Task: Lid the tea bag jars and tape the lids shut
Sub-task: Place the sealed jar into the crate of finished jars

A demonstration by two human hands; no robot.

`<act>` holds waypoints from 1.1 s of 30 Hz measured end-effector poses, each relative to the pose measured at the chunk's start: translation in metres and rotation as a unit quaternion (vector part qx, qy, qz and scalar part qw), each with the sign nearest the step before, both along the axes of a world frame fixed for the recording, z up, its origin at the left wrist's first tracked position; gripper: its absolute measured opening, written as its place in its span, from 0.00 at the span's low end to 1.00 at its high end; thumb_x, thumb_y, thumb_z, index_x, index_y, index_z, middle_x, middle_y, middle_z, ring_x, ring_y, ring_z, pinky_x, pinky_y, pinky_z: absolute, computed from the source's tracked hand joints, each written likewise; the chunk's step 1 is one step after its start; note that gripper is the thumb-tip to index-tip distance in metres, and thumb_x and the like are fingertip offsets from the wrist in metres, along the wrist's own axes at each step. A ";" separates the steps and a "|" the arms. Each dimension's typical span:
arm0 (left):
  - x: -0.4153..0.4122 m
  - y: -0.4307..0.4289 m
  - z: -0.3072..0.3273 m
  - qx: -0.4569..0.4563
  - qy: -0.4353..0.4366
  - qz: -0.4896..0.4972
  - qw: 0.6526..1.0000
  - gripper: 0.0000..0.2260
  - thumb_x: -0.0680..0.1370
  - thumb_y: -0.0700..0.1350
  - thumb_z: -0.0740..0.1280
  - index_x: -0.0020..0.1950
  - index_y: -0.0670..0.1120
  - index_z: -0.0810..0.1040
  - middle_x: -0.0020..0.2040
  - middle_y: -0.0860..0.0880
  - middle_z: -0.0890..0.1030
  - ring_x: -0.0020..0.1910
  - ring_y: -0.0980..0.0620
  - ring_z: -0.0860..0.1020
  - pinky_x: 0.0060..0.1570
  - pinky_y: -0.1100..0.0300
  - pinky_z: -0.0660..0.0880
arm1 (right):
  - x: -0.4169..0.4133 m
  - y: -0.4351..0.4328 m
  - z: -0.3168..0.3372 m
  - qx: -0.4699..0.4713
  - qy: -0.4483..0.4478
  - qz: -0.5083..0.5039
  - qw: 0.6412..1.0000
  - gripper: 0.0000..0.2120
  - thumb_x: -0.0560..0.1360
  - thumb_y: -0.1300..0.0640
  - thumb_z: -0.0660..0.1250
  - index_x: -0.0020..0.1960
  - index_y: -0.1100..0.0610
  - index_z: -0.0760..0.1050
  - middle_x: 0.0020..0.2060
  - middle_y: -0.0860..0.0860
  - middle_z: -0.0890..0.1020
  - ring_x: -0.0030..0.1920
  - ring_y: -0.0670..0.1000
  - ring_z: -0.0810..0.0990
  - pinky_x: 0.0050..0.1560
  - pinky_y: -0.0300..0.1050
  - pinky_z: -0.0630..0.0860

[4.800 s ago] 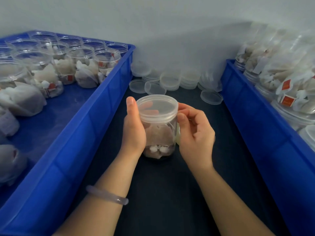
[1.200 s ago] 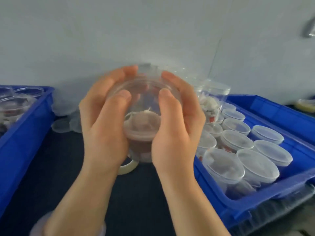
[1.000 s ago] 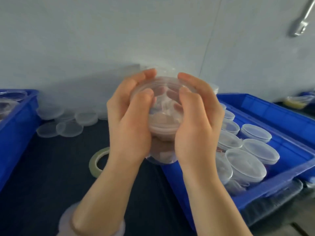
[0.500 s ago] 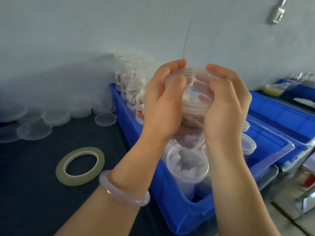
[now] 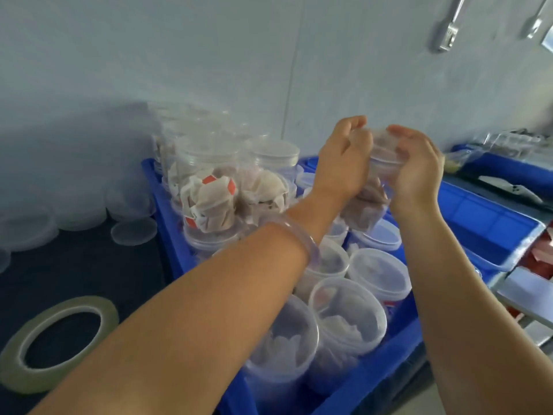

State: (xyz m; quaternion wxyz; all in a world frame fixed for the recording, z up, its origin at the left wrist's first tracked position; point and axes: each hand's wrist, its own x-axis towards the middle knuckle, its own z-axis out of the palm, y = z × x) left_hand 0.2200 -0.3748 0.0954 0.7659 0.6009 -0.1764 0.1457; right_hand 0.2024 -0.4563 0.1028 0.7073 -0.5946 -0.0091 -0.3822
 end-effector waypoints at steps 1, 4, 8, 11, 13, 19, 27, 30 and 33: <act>0.012 -0.006 0.001 -0.011 0.009 0.002 1.000 0.14 0.80 0.34 0.57 0.64 0.35 0.72 0.62 0.38 0.75 0.55 0.46 0.74 0.65 0.48 0.69 | 0.011 -0.005 0.001 -0.010 0.000 -0.003 1.000 0.13 0.75 0.67 0.59 0.39 0.55 0.78 0.29 0.43 0.79 0.30 0.39 0.77 0.34 0.35 0.72; 0.044 -0.019 -0.004 -0.024 0.028 -0.002 0.999 0.13 0.80 0.34 0.57 0.63 0.35 0.72 0.62 0.36 0.75 0.54 0.49 0.72 0.65 0.49 0.69 | 0.044 -0.017 -0.005 -0.026 0.007 0.009 1.000 0.12 0.76 0.67 0.59 0.41 0.55 0.77 0.35 0.49 0.78 0.31 0.40 0.77 0.34 0.34 0.71; 0.075 -0.032 -0.015 -0.006 0.025 -0.008 1.000 0.12 0.81 0.36 0.57 0.63 0.38 0.72 0.57 0.42 0.76 0.53 0.51 0.73 0.60 0.56 0.70 | 0.077 -0.034 -0.018 -0.035 0.008 -0.003 0.999 0.11 0.77 0.67 0.59 0.43 0.57 0.77 0.37 0.48 0.79 0.33 0.38 0.78 0.37 0.32 0.72; 0.091 -0.041 -0.022 0.027 0.024 -0.020 0.999 0.12 0.82 0.38 0.56 0.64 0.39 0.71 0.62 0.41 0.75 0.54 0.52 0.73 0.62 0.55 0.70 | 0.095 -0.047 -0.026 -0.045 0.016 -0.012 0.999 0.09 0.77 0.66 0.59 0.47 0.60 0.78 0.37 0.47 0.79 0.33 0.37 0.77 0.37 0.31 0.72; 0.100 -0.044 -0.026 0.044 0.018 -0.022 0.999 0.12 0.82 0.39 0.56 0.65 0.39 0.71 0.61 0.42 0.75 0.55 0.51 0.73 0.62 0.55 0.69 | 0.103 -0.053 -0.031 -0.045 0.021 -0.015 0.999 0.09 0.77 0.66 0.59 0.47 0.59 0.78 0.37 0.47 0.79 0.34 0.39 0.77 0.38 0.32 0.72; 0.114 -0.051 -0.027 0.078 0.011 -0.040 0.996 0.14 0.82 0.39 0.56 0.67 0.38 0.69 0.65 0.41 0.73 0.62 0.46 0.73 0.62 0.57 0.68 | 0.111 -0.062 -0.032 -0.031 0.001 -0.011 0.999 0.08 0.71 0.60 0.61 0.42 0.54 0.78 0.37 0.47 0.80 0.38 0.44 0.78 0.42 0.36 0.74; 0.106 -0.050 -0.050 0.114 0.045 -0.034 0.992 0.16 0.83 0.41 0.54 0.69 0.41 0.67 0.67 0.44 0.72 0.65 0.48 0.71 0.65 0.58 0.66 | 0.113 -0.069 -0.053 -0.075 0.058 -0.014 0.995 0.13 0.76 0.66 0.59 0.41 0.52 0.78 0.39 0.48 0.80 0.41 0.46 0.78 0.44 0.38 0.74; 0.106 -0.040 -0.055 0.131 0.073 -0.024 0.988 0.16 0.82 0.42 0.54 0.69 0.41 0.68 0.67 0.44 0.72 0.66 0.48 0.70 0.64 0.60 0.66 | 0.113 -0.060 -0.060 -0.049 0.102 0.004 0.994 0.14 0.75 0.65 0.59 0.39 0.52 0.78 0.33 0.44 0.78 0.33 0.42 0.76 0.37 0.38 0.73; 0.102 -0.036 -0.065 0.194 0.091 -0.024 0.976 0.16 0.82 0.43 0.53 0.68 0.41 0.68 0.64 0.47 0.73 0.61 0.50 0.70 0.54 0.67 0.63 | 0.107 -0.061 -0.075 -0.057 0.164 0.036 0.984 0.14 0.77 0.64 0.57 0.41 0.52 0.78 0.35 0.44 0.77 0.35 0.44 0.76 0.37 0.39 0.72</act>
